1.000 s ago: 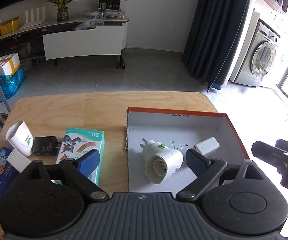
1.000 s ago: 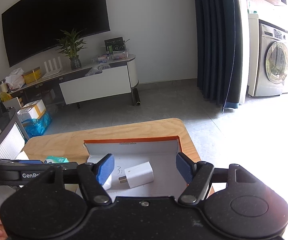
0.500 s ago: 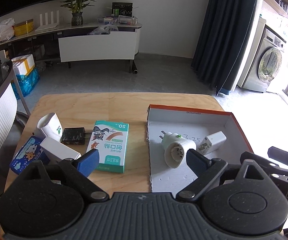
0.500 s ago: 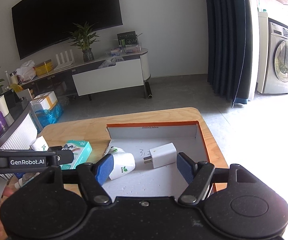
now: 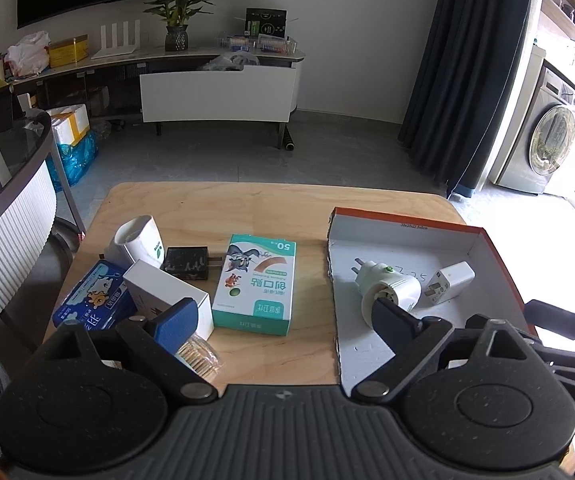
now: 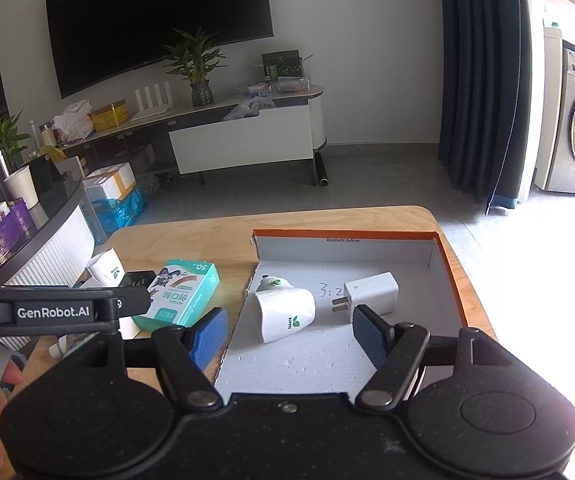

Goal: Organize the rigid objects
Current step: 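Withdraw both open tools from the box back toward the table items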

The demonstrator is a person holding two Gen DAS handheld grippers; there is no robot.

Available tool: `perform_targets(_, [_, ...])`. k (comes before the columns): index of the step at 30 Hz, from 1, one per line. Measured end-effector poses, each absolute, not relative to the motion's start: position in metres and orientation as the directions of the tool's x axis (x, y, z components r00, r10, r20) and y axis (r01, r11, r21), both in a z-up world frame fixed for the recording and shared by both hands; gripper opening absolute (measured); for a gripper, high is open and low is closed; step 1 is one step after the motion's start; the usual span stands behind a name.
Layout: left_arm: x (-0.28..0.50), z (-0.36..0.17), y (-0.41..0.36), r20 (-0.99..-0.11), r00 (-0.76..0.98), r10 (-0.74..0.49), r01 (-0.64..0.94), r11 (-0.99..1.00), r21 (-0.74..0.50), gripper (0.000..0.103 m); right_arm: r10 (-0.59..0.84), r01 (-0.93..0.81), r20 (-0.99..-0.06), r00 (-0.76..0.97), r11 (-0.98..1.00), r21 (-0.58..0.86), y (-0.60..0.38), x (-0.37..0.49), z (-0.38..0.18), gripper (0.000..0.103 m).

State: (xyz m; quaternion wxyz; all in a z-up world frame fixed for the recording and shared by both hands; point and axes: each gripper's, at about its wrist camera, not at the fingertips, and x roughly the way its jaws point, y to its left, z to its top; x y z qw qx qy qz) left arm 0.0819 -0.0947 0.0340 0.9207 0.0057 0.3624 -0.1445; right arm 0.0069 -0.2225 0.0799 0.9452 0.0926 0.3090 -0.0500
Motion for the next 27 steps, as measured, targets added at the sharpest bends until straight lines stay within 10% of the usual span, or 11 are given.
perform_targets(27, [0.083,0.029,-0.034,-0.681,0.703,-0.204,0.187,0.977,-0.099,0.096,0.067,0.016,-0.619,0.782,0.992,0.128,-0.161,0.032,0.072,0.083])
